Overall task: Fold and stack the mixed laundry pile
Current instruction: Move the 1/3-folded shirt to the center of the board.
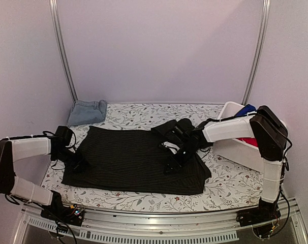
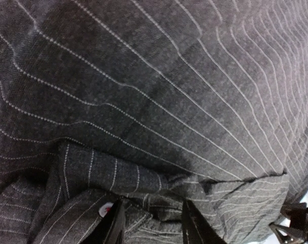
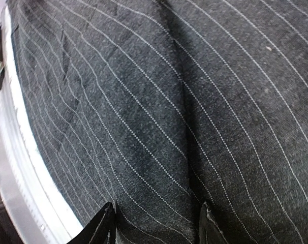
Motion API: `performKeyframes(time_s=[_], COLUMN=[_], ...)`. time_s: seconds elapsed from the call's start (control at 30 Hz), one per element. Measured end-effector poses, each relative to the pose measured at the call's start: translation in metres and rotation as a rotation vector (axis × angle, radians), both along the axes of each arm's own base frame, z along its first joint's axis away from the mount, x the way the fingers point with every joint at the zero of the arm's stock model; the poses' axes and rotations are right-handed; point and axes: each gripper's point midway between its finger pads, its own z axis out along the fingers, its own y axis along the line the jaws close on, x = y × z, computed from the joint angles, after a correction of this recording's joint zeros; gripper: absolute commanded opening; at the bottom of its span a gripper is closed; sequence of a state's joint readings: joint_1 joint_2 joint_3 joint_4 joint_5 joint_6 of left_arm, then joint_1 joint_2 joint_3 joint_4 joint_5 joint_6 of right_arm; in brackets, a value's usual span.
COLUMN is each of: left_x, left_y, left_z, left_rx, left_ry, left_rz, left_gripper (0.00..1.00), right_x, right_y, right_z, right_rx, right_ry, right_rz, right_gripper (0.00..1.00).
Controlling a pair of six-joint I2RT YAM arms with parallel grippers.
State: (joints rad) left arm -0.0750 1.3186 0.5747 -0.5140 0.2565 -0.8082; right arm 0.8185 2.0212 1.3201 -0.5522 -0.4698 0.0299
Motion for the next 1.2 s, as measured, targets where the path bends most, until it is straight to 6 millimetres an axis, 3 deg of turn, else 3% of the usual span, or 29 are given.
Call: performKeyframes(time_s=[0.17,0.27,0.33,0.4,0.53,0.7,0.8,0.9,1.03,1.2], left_x=[-0.039,-0.036,-0.023,0.005,0.057,0.092,0.108,0.12,0.136,0.153], left_y=[0.011,0.014,0.013,0.011,0.003,-0.003,-0.011,-0.026,-0.042,-0.042], left_z=[0.006,0.018,0.033,0.056,0.104,0.137,0.129,0.103,0.06,0.023], left_rx=[0.033,0.044,0.054,0.077,0.134,0.176,0.182,0.176,0.16,0.182], left_ry=[0.061,0.025,-0.014,-0.083,-0.247,-0.378,-0.379,-0.331,-0.243,-0.169], left_rz=[0.081,0.082,0.054,0.006,-0.097,-0.175,-0.217,-0.273,-0.33,-0.339], left_gripper=[0.41,0.49,0.57,0.68,0.8,0.84,0.81,0.74,0.67,0.59], right_x=[-0.052,-0.064,-0.062,-0.045,0.023,0.111,0.14,0.153,0.156,0.154], right_y=[0.001,-0.007,-0.012,-0.013,-0.01,-0.029,-0.052,-0.068,-0.065,-0.063], right_z=[0.003,0.006,0.008,0.017,0.058,0.117,0.123,0.114,0.095,0.086], right_rx=[0.01,-0.014,-0.03,-0.025,0.037,0.082,0.053,0.014,-0.016,-0.034], right_ry=[0.116,0.161,0.176,0.168,0.024,-0.186,-0.229,-0.223,-0.188,-0.165], right_rz=[0.082,0.084,0.069,0.027,-0.089,-0.273,-0.379,-0.442,-0.453,-0.459], right_gripper=[0.57,0.57,0.58,0.58,0.59,0.58,0.58,0.58,0.59,0.62])
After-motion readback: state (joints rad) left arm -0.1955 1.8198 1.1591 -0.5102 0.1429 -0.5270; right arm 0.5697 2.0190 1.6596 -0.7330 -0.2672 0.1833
